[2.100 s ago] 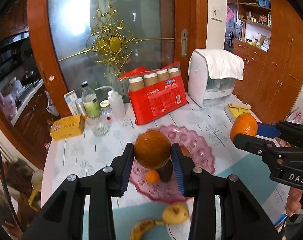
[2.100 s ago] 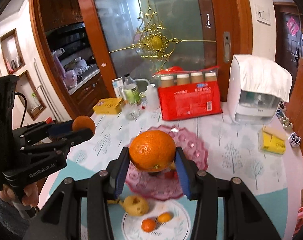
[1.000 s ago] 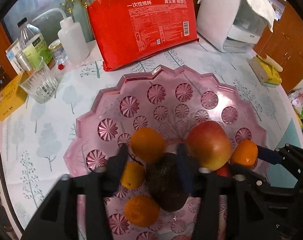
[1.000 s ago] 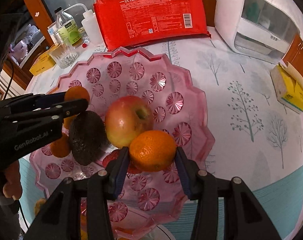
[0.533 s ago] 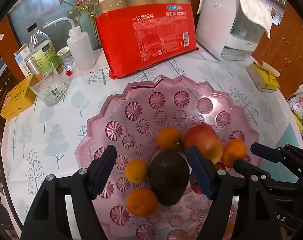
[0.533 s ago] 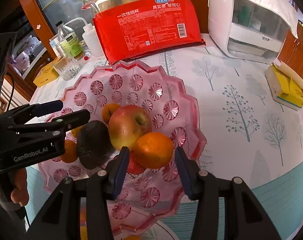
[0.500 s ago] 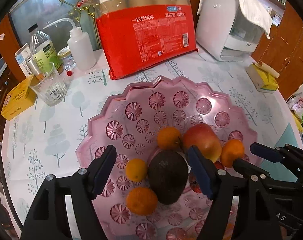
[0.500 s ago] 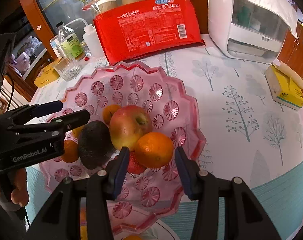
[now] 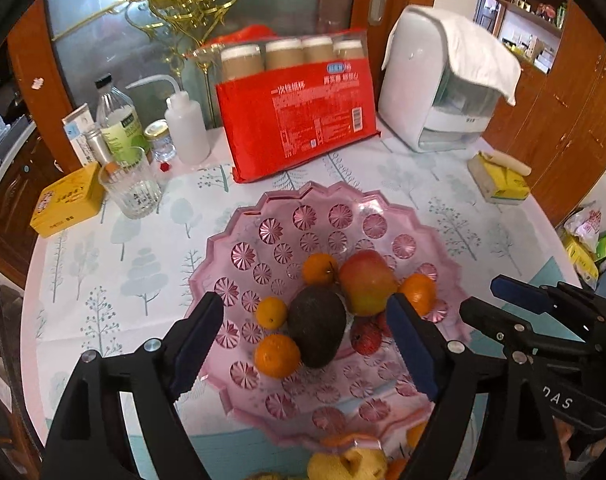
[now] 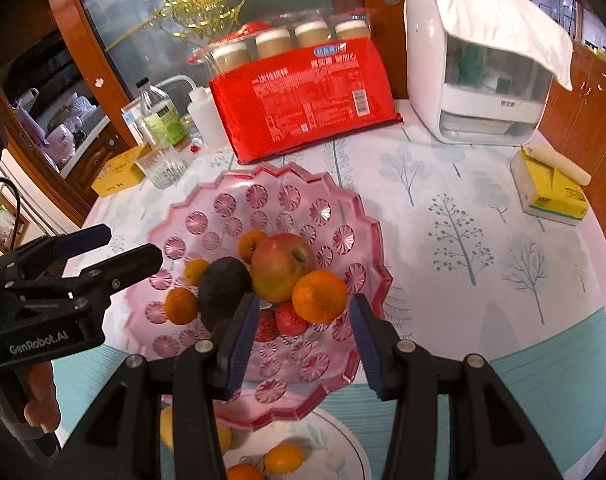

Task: Organize fruits
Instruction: 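Withdraw both tools back toward the plate of fruit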

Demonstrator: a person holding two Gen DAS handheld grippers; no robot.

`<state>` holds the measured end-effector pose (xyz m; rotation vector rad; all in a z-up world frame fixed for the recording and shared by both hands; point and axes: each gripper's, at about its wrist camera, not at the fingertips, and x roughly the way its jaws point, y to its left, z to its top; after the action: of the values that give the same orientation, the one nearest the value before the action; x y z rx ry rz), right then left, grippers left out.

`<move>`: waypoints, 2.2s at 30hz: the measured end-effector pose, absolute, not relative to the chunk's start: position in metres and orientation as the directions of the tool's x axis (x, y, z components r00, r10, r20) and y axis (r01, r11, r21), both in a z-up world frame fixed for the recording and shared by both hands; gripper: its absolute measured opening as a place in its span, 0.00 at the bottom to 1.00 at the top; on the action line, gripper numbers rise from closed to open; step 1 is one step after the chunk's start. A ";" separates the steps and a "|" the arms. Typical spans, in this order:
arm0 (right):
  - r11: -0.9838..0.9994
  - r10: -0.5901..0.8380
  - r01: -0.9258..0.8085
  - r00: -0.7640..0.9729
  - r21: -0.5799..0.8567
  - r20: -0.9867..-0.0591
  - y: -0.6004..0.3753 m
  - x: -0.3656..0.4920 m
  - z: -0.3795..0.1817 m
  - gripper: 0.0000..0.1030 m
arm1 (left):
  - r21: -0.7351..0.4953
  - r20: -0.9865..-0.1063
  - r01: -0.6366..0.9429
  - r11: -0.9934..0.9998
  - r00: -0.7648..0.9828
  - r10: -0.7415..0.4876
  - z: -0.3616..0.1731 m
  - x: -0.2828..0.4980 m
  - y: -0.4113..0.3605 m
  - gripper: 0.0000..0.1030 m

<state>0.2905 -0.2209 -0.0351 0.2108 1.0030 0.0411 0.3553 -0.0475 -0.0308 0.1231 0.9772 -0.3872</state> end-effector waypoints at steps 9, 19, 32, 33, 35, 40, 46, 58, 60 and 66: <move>0.975 0.150 0.046 0.583 0.217 -0.798 -0.221 0.257 -0.001 0.46 | -0.072 -0.805 0.359 0.931 0.530 -0.267 0.005 0.309 -0.039 0.80; 0.978 0.166 -0.005 0.626 0.209 -0.762 -0.216 0.210 0.031 0.46 | -0.051 -0.783 0.319 0.947 0.575 -0.236 0.032 0.253 -0.029 0.81; 0.977 0.202 -0.073 0.613 0.200 -0.764 -0.202 0.170 0.032 0.46 | -0.026 -0.773 0.227 0.974 0.613 -0.163 0.036 0.202 -0.004 0.85; 0.978 0.202 -0.078 0.610 0.196 -0.766 -0.201 0.168 0.030 0.46 | -0.025 -0.774 0.220 0.975 0.613 -0.158 0.034 0.198 -0.002 0.85; 0.978 0.202 -0.086 0.605 0.189 -0.770 -0.199 0.164 0.026 0.46 | -0.029 -0.777 0.207 0.978 0.611 -0.152 0.028 0.191 0.001 0.85; 0.981 0.191 -0.100 0.585 0.164 -0.788 -0.197 0.154 0.007 0.46 | -0.041 -0.792 0.186 0.982 0.592 -0.145 0.000 0.173 0.003 0.85; 0.984 0.175 -0.073 0.542 0.161 -0.822 -0.205 0.151 -0.026 0.46 | -0.030 -0.826 0.193 0.981 0.548 -0.133 -0.051 0.151 -0.017 0.85; 0.983 0.162 0.002 0.454 0.183 -0.876 -0.225 0.145 -0.085 0.46 | -0.028 -0.865 0.239 0.971 0.481 -0.144 -0.131 0.137 -0.075 0.85; 0.983 0.160 0.011 0.449 0.184 -0.879 -0.229 0.144 -0.088 0.46 | -0.055 -0.870 0.235 0.971 0.466 -0.162 -0.137 0.141 -0.080 0.85; 0.979 0.173 0.025 0.436 0.204 -0.883 -0.238 0.146 -0.095 0.46 | -0.118 -0.878 0.213 0.970 0.435 -0.202 -0.153 0.154 -0.092 0.76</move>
<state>0.1462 -0.2375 -0.0950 0.1973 1.1178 0.0925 0.1539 -0.0920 -0.1530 0.0110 1.0911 -0.2585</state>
